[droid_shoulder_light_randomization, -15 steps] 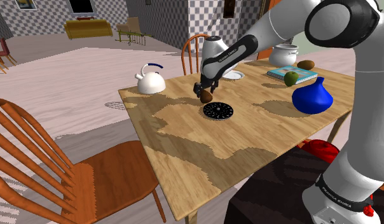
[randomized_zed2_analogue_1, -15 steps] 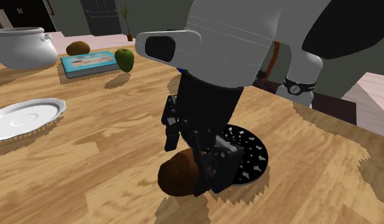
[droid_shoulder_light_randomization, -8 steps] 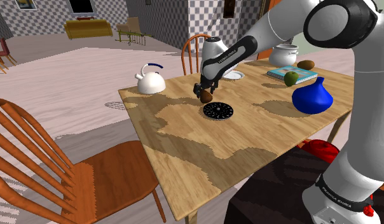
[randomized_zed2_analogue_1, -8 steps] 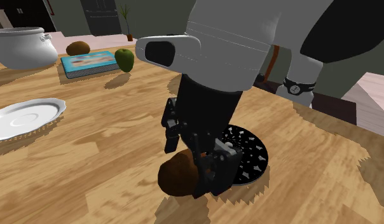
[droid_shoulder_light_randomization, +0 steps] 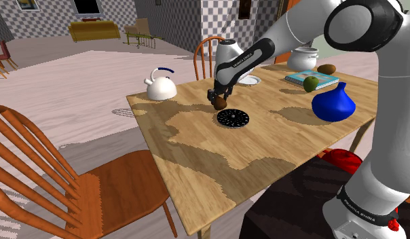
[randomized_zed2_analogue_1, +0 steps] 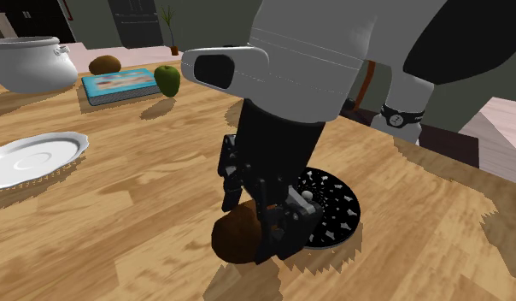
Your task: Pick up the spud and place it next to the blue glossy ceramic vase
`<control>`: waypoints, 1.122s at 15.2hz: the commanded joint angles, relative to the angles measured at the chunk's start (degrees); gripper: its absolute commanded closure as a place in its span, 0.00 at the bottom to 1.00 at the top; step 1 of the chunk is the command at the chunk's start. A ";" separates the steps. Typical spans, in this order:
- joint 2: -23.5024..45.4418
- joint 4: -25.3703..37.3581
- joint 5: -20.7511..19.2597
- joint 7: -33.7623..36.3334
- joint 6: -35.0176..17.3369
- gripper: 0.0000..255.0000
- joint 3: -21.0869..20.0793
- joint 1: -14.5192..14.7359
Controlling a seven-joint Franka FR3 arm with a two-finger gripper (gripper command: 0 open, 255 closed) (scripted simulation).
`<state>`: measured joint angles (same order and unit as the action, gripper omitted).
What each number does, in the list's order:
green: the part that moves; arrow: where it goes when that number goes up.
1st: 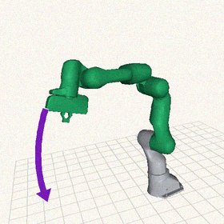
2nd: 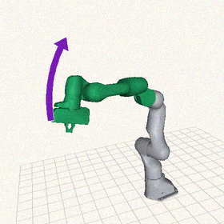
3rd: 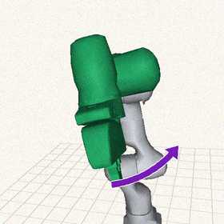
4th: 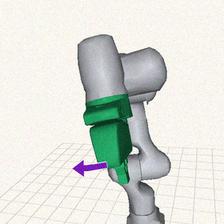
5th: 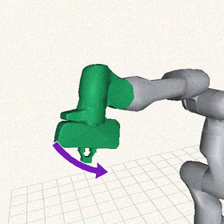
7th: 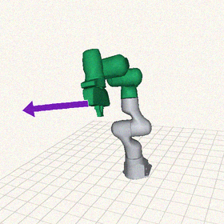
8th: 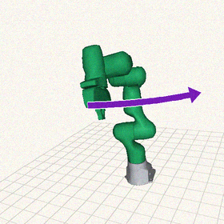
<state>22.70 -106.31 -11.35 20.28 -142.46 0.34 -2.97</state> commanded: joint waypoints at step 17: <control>-5.39 4.21 1.53 -2.02 9.55 1.00 -0.67 -0.22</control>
<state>17.65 -102.48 -9.92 18.36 -133.65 -0.29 -3.20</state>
